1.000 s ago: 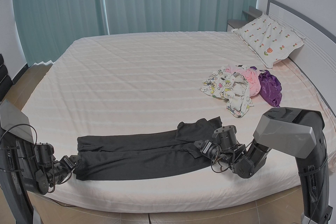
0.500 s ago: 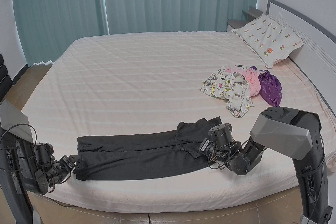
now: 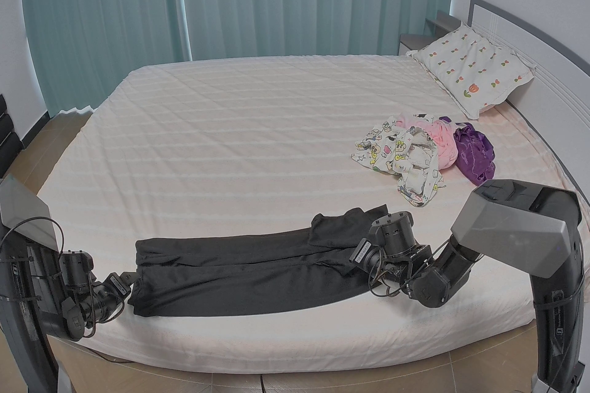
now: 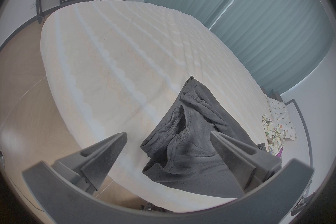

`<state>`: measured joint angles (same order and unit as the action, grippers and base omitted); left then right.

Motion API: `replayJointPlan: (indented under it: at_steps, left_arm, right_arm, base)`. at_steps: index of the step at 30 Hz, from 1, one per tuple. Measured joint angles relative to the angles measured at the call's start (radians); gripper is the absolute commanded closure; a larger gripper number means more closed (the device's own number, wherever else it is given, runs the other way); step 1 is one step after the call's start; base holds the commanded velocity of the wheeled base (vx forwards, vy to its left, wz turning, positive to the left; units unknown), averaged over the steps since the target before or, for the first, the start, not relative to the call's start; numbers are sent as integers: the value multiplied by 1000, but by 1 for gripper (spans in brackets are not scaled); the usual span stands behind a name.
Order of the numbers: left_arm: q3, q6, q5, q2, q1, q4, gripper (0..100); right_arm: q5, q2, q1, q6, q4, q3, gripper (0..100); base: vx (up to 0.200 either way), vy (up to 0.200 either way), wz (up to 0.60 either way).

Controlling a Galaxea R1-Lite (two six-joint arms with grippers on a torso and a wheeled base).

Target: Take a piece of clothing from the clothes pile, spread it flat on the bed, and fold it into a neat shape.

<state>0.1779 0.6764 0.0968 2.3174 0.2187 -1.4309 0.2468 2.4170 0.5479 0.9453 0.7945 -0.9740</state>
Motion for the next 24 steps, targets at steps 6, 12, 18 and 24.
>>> replayJointPlan:
  at_steps: [6, 12, 18, 24]
  left_arm:
    - [0, 0, -1, 1, 0, 0, 0]
    - [0, -1, -1, 1, 3, 0, 0]
    - [0, -2, -1, 1, 6, 0, 0]
    - [1, -2, -1, 1, 6, 0, 0]
  right_arm:
    - [-6, -64, 3, -4, -11, 42, 100]
    - [-25, -121, 18, -16, -20, 98, 100]
    - [-31, -172, 21, -44, -79, 109, 100]
    - [-31, -193, 21, -61, -94, 92, 100]
  base:
    - [0, 0, 0]
    - [0, 0, 0]
    - [0, 0, 0]
    - [0, 0, 0]
